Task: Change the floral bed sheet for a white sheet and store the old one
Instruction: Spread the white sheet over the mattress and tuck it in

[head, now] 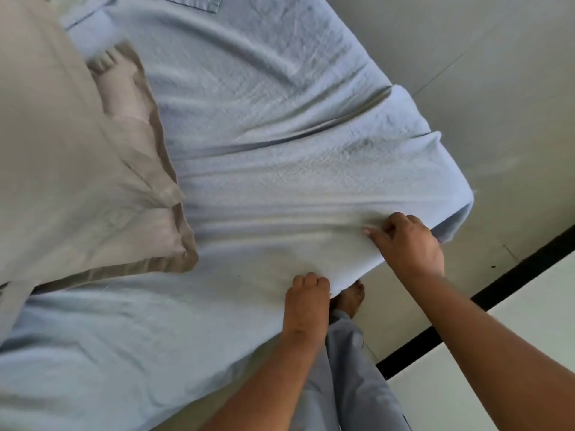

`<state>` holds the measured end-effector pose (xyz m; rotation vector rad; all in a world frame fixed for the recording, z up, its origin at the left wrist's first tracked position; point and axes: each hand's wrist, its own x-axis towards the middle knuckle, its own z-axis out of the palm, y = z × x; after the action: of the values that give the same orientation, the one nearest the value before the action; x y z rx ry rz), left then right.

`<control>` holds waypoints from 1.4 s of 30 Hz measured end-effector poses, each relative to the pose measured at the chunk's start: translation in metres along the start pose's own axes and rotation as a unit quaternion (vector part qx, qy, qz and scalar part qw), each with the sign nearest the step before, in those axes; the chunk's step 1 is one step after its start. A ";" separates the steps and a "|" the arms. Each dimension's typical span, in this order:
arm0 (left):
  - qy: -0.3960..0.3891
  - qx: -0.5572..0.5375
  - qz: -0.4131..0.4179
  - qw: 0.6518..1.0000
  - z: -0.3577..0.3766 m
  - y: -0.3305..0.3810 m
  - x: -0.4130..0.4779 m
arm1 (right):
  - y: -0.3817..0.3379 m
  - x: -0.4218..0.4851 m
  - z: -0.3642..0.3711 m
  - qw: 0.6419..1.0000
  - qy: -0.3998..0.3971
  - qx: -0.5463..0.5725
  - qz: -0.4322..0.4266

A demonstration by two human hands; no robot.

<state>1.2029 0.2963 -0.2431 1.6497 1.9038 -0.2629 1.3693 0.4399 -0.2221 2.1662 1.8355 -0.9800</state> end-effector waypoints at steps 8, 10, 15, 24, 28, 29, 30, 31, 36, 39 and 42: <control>-0.107 -0.140 0.075 0.982 -0.012 0.020 -0.004 | 0.001 0.015 0.003 0.998 -0.055 -0.021 -0.003; -0.130 -0.155 0.076 0.976 -0.022 0.017 -0.003 | -0.007 0.016 0.004 0.996 -0.065 -0.055 0.005; -0.096 -0.267 0.020 0.959 -0.039 0.005 -0.035 | -0.029 -0.013 0.009 0.977 -0.066 -0.199 -0.033; 0.100 -0.374 -0.356 0.850 -0.030 -0.119 -0.185 | -0.133 -0.139 0.054 0.906 -0.188 -0.247 -0.286; 0.137 -0.369 -0.443 0.805 -0.067 -0.196 -0.246 | -0.194 -0.197 0.079 0.870 -0.204 -0.267 -0.359; 0.136 -0.344 -0.460 0.807 -0.074 -0.214 -0.258 | -0.206 -0.208 0.084 0.861 -0.211 -0.274 -0.373; 0.146 -0.325 -0.479 0.803 -0.078 -0.239 -0.273 | -0.223 -0.221 0.096 0.845 -0.197 -0.282 -0.410; 0.144 -0.320 -0.490 0.798 -0.079 -0.257 -0.284 | -0.236 -0.231 0.104 0.837 -0.197 -0.285 -0.424; 0.126 -0.315 -0.501 0.796 -0.076 -0.345 -0.345 | -0.315 -0.304 0.152 0.803 -0.171 -0.316 -0.475; 0.121 -0.299 -0.478 0.817 -0.073 -0.405 -0.385 | -0.360 -0.345 0.187 0.797 -0.166 -0.334 -0.476; 0.141 -0.314 -0.487 0.803 -0.070 -0.463 -0.440 | -0.411 -0.400 0.225 0.781 -0.155 -0.358 -0.488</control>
<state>0.7620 -0.1295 -0.0504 0.1856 2.5422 0.2338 0.8857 0.0970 -0.0545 0.5170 2.5444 -0.4935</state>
